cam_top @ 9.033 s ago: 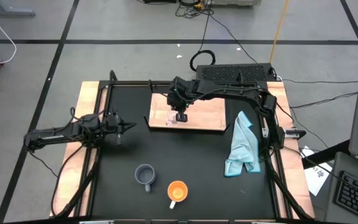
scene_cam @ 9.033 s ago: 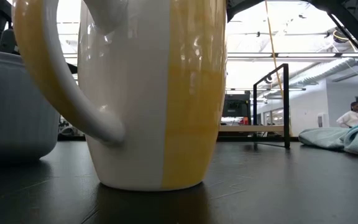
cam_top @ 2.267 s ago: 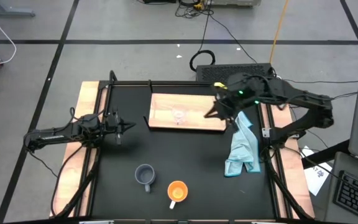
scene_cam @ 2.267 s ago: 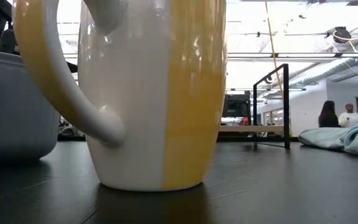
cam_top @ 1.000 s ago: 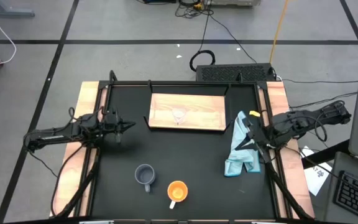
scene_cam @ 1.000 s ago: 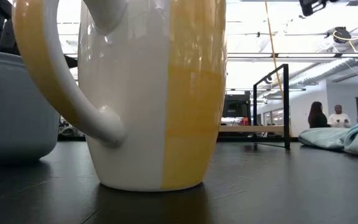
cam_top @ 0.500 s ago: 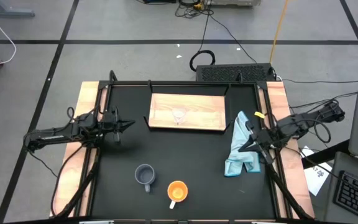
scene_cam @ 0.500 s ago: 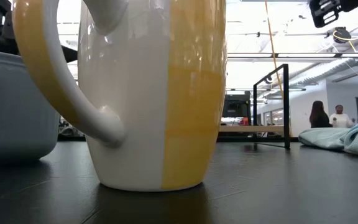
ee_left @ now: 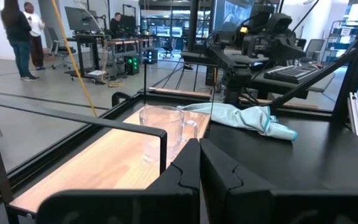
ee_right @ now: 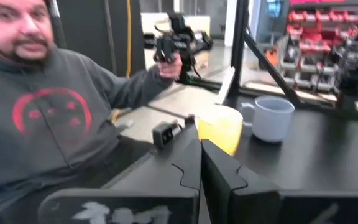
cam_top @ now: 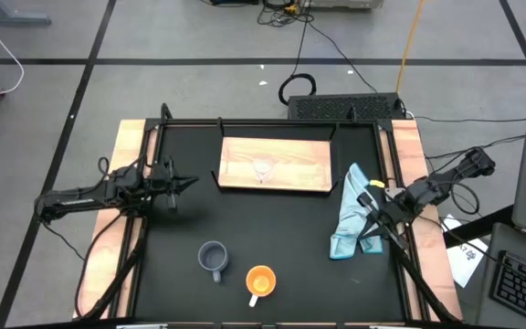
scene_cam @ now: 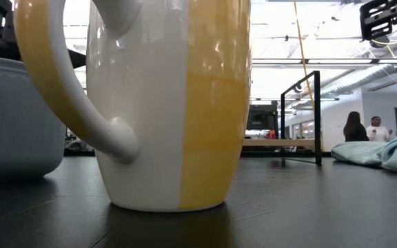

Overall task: Stack small to large cups/mugs on shelf
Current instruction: Put the transparent mug on the shelf

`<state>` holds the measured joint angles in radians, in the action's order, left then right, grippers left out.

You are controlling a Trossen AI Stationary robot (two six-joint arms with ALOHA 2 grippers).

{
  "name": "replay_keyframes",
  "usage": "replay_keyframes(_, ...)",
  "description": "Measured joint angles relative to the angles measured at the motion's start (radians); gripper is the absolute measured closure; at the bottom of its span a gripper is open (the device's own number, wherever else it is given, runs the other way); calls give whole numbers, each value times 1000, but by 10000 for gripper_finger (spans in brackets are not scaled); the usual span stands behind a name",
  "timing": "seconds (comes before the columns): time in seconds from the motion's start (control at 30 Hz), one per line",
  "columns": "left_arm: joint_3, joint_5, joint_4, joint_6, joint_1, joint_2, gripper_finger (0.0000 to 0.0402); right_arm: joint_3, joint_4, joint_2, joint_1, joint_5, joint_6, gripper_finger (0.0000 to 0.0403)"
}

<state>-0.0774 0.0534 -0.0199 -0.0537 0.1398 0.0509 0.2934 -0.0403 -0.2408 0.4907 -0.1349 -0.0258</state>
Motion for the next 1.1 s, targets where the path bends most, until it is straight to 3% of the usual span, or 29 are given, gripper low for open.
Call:
replay_keyframes(0.37,0,0,23,-38,0,0,398,-111,27,96,16,3,17,403)
replay_keyframes(0.7,0,0,41,-32,0,0,398,-237,179,166,15,11,4,403)
replay_keyframes(0.93,0,46,194,-153,0,16,398,-247,193,174,15,11,9,403)
replay_keyframes(1.1,0,61,309,-154,0,107,398,-248,187,174,15,11,21,403)
